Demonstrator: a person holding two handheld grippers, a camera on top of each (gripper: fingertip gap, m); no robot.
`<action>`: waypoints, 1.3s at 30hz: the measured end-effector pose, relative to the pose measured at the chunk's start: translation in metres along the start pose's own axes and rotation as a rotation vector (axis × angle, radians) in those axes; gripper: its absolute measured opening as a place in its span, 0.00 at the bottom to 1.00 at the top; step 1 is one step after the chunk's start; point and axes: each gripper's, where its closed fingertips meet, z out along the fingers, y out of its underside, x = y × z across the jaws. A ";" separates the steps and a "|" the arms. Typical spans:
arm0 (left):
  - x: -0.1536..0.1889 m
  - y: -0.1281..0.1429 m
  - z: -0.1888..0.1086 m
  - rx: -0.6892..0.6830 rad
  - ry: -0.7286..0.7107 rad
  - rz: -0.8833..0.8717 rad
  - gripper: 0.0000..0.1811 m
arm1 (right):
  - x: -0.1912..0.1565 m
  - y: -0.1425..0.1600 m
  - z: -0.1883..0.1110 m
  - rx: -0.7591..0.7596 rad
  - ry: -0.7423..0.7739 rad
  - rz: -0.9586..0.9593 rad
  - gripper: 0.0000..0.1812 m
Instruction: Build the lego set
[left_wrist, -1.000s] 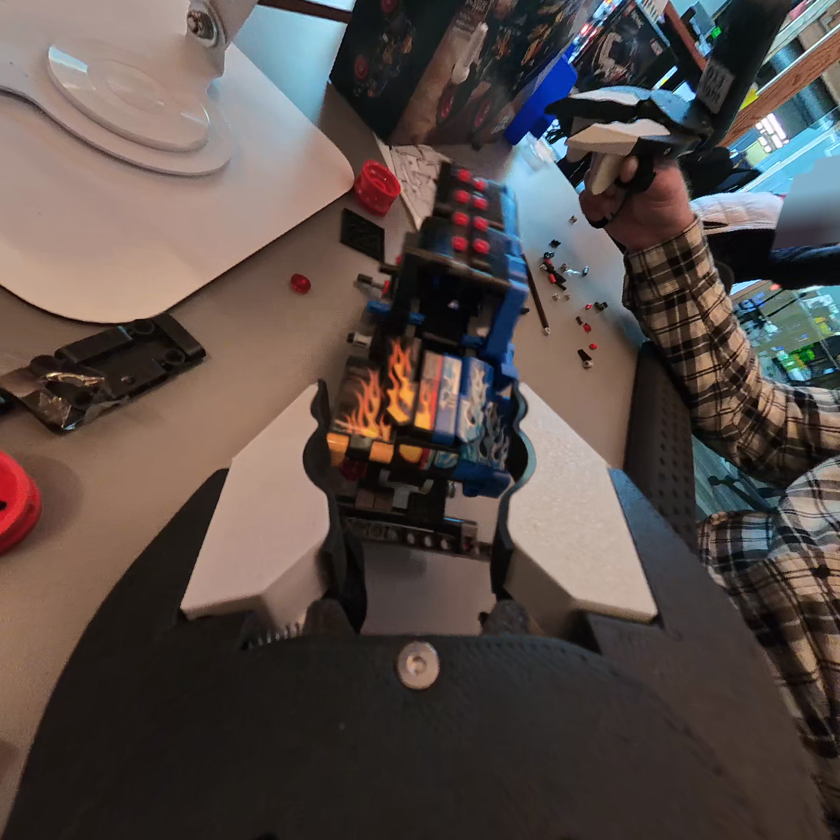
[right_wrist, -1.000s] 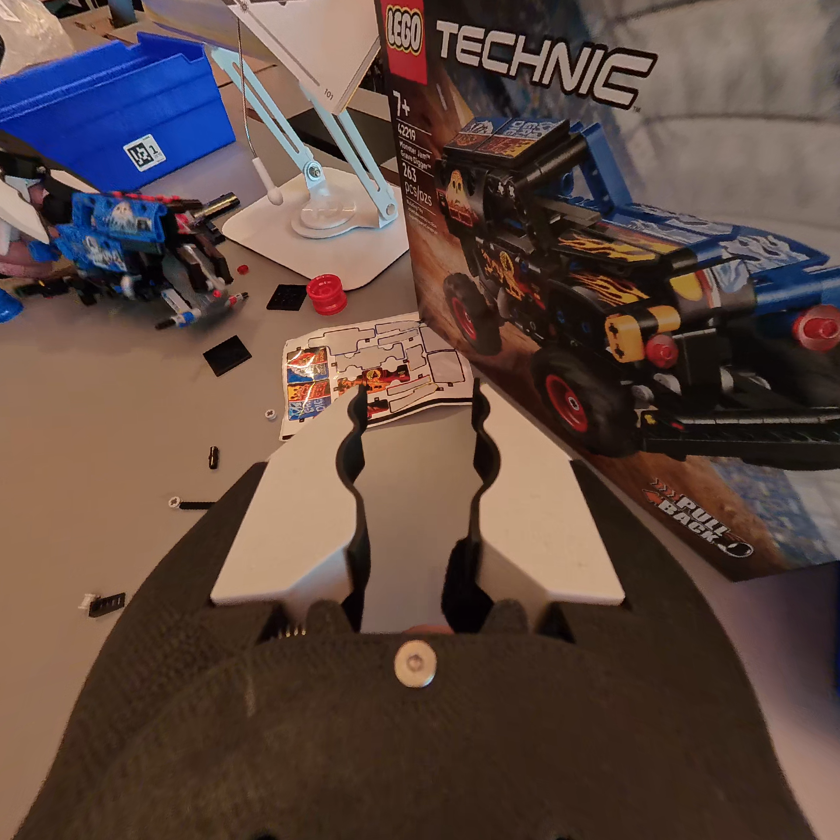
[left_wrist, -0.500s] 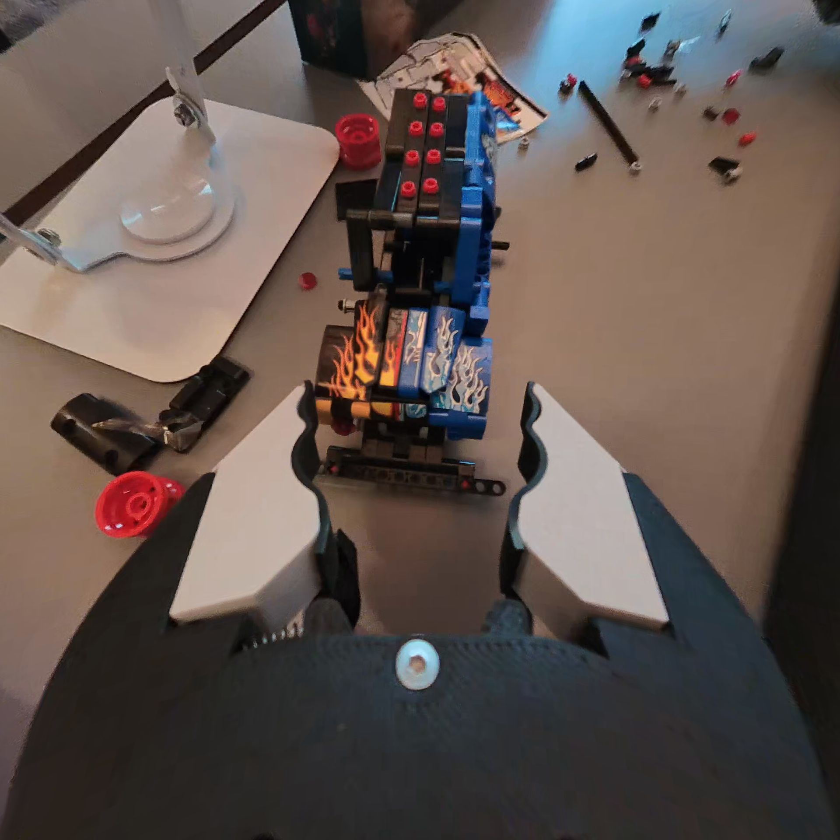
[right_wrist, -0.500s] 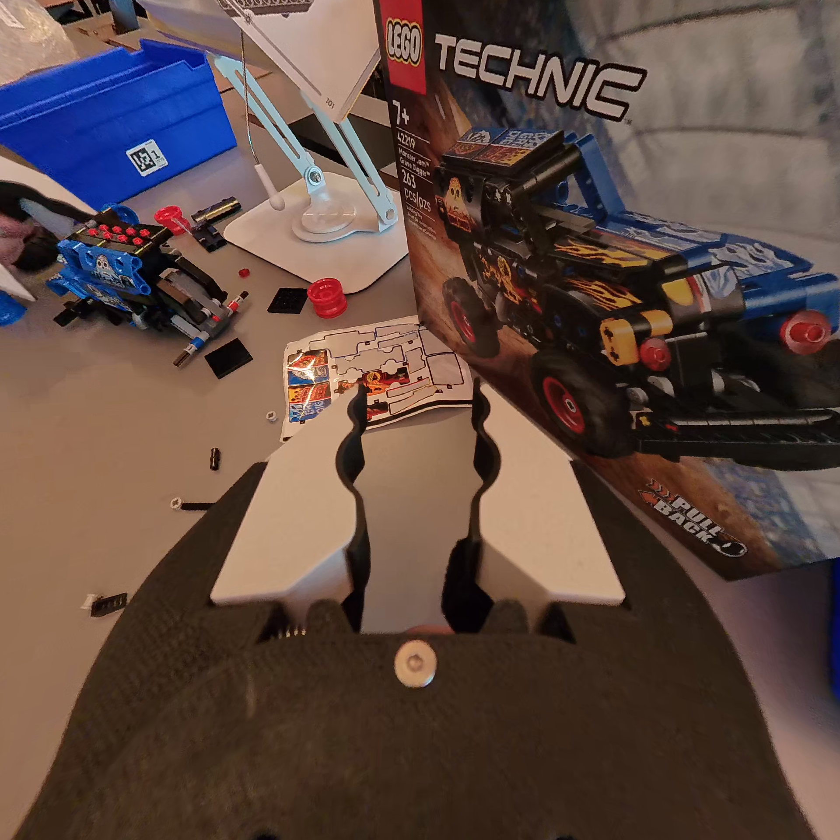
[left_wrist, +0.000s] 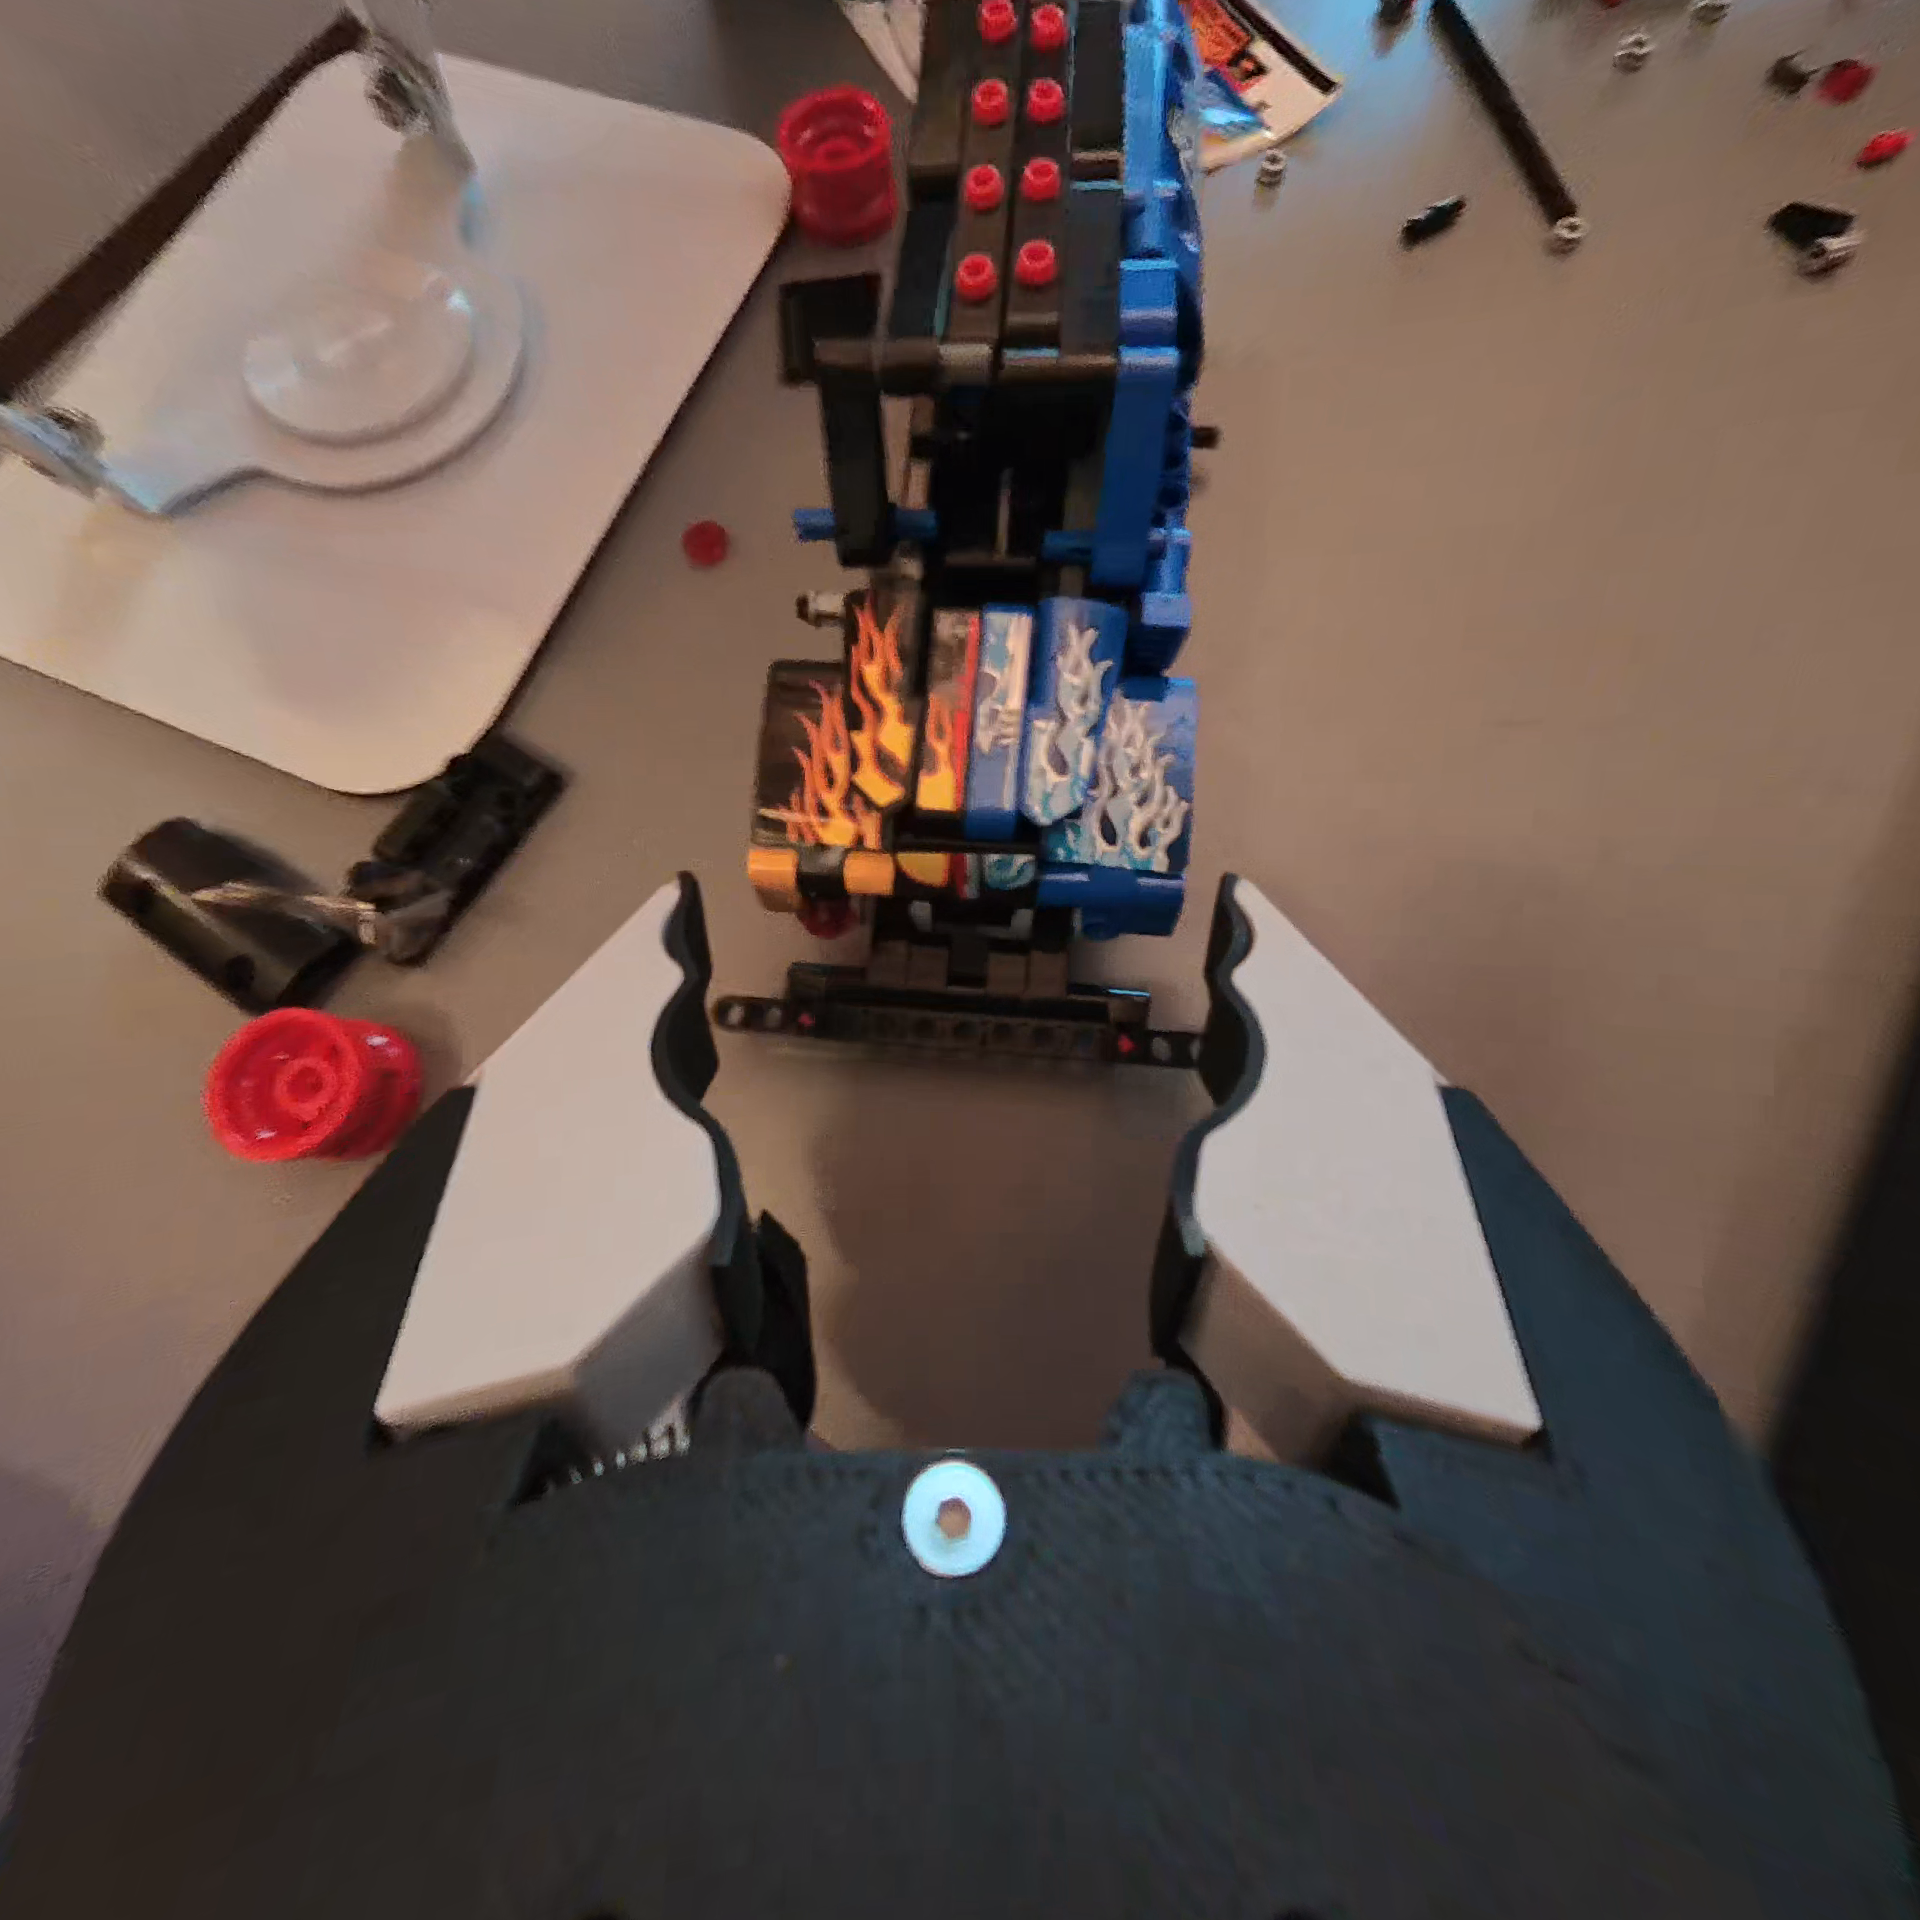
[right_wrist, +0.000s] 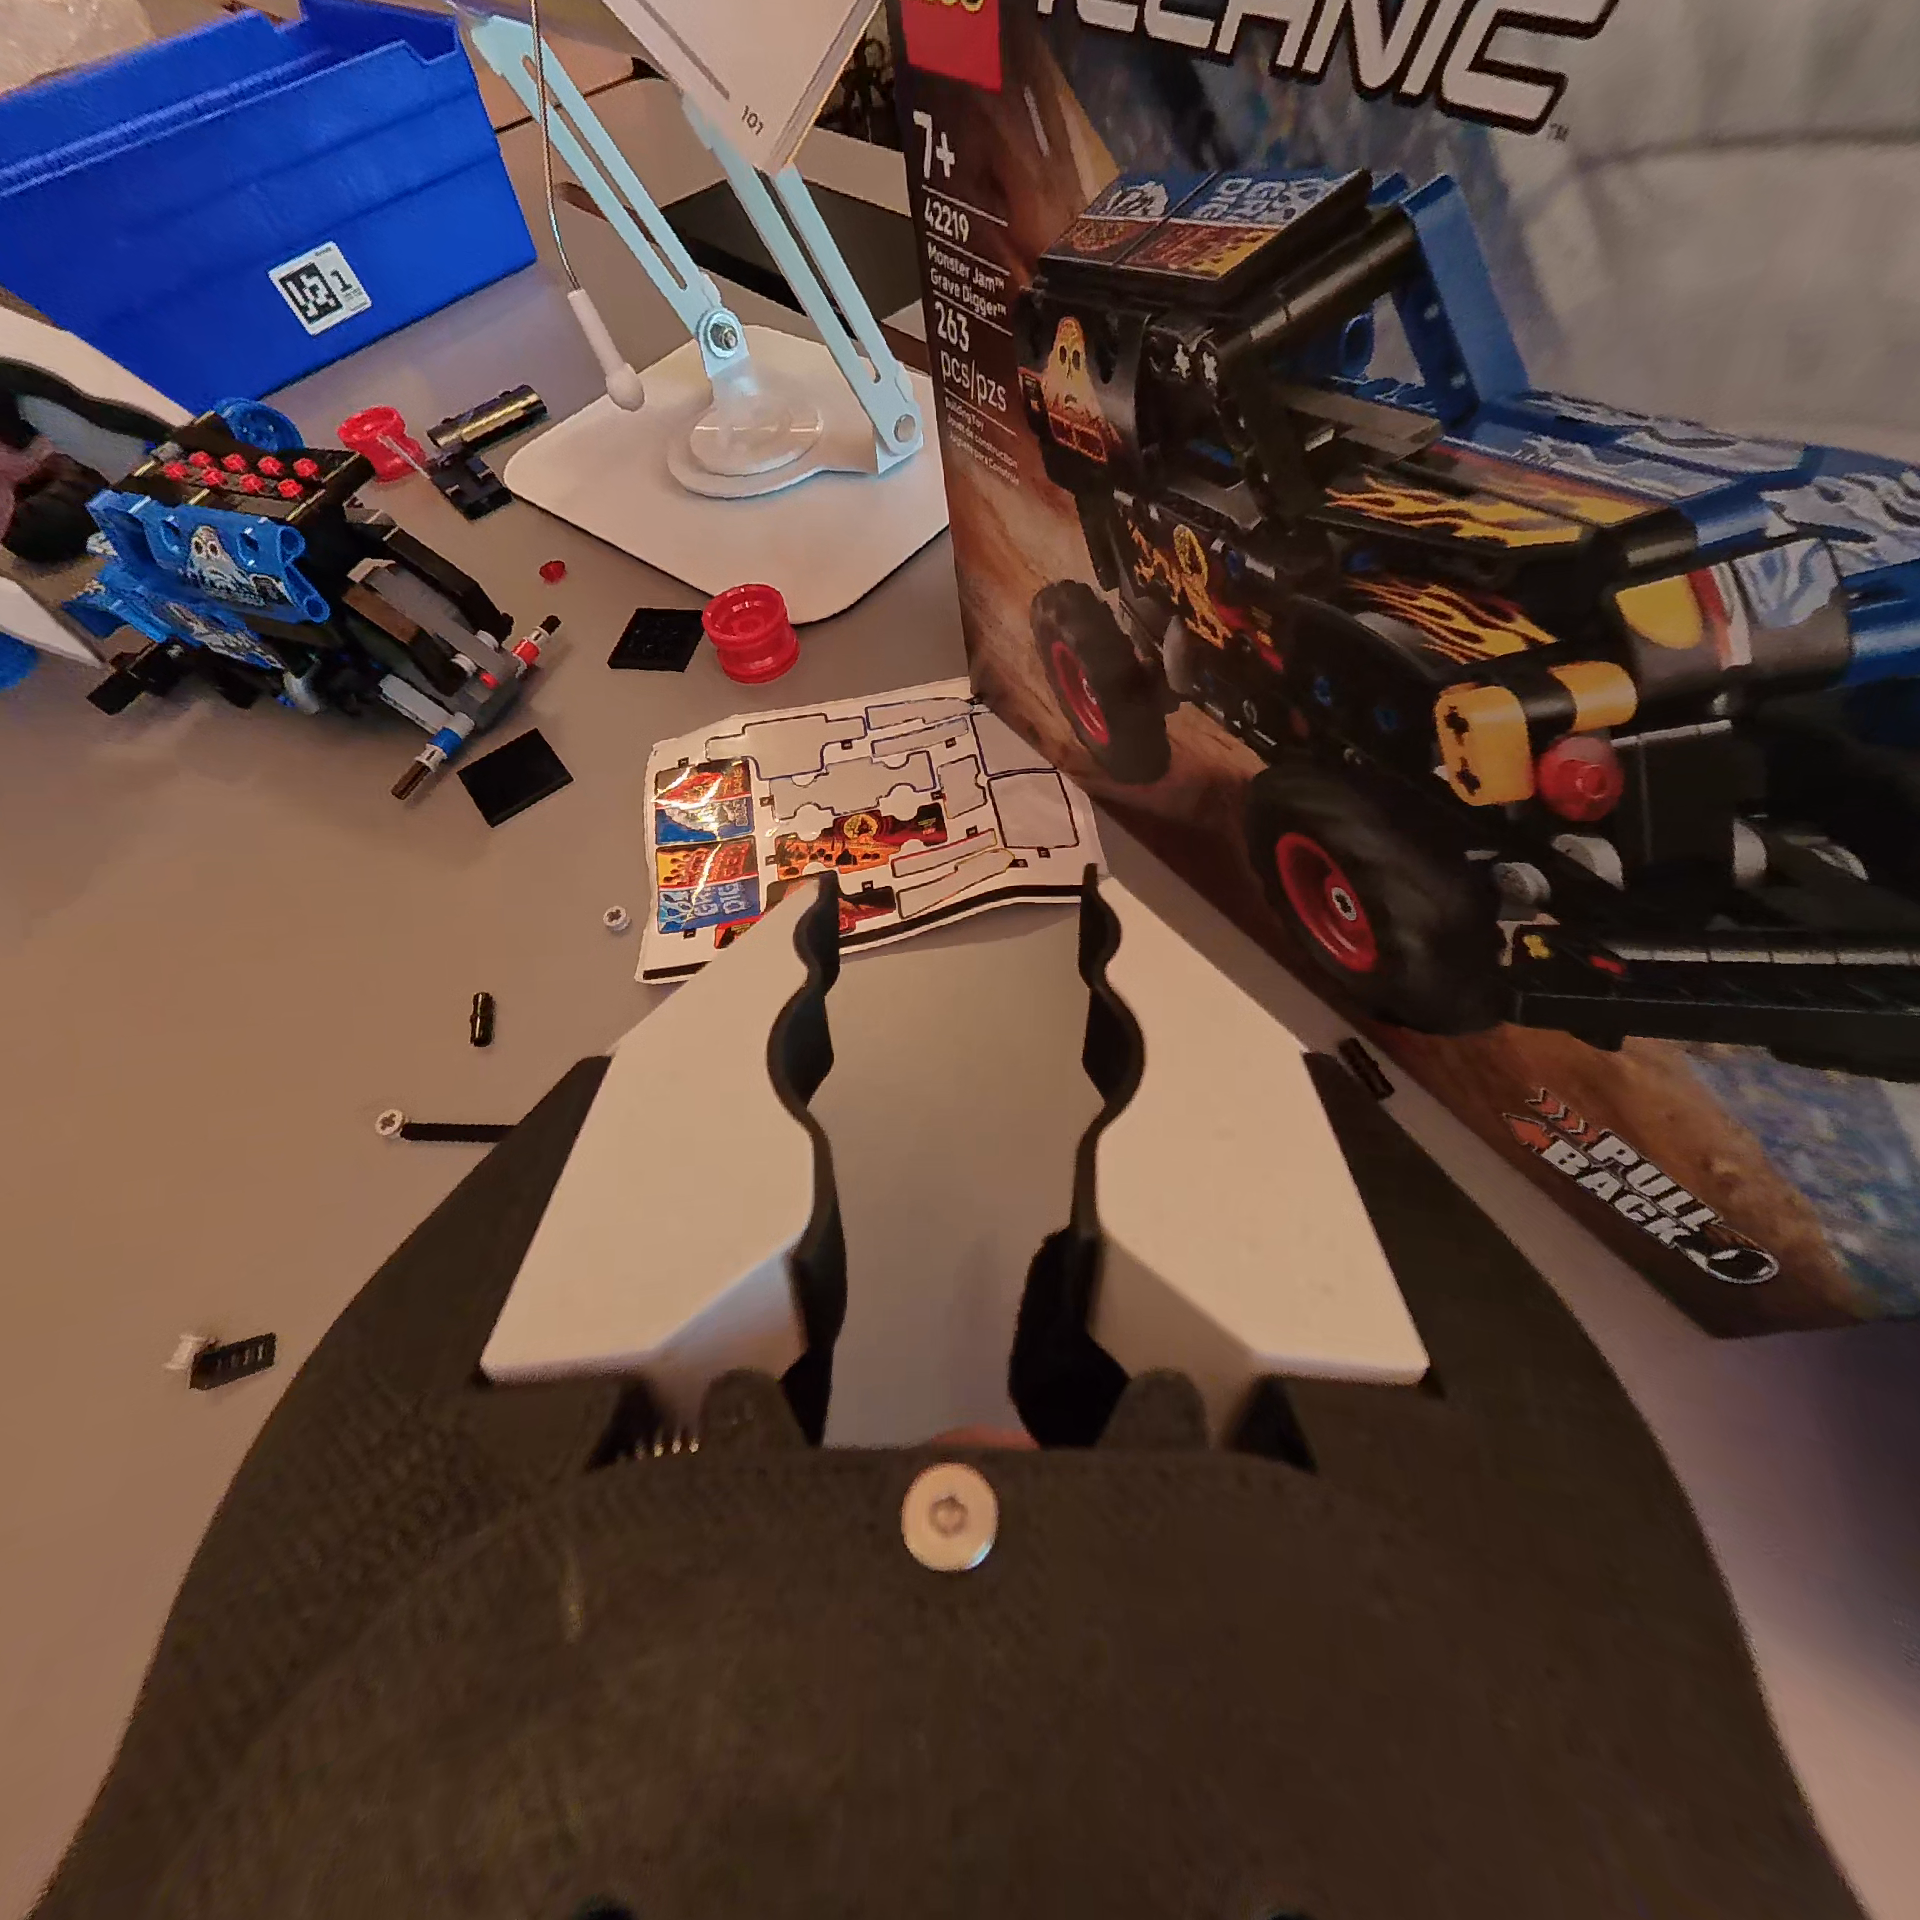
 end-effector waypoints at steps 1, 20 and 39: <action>0.004 0.004 0.002 -0.016 0.025 0.000 0.51 | -0.001 0.001 0.001 -0.006 -0.002 -0.006 0.25; 0.054 -0.028 0.024 0.009 -0.075 0.279 0.49 | -0.011 0.003 0.008 -0.033 0.003 -0.127 0.29; 0.035 -0.036 0.019 0.018 -0.217 0.320 0.66 | -0.062 -0.007 0.029 -0.064 -0.005 -0.361 0.53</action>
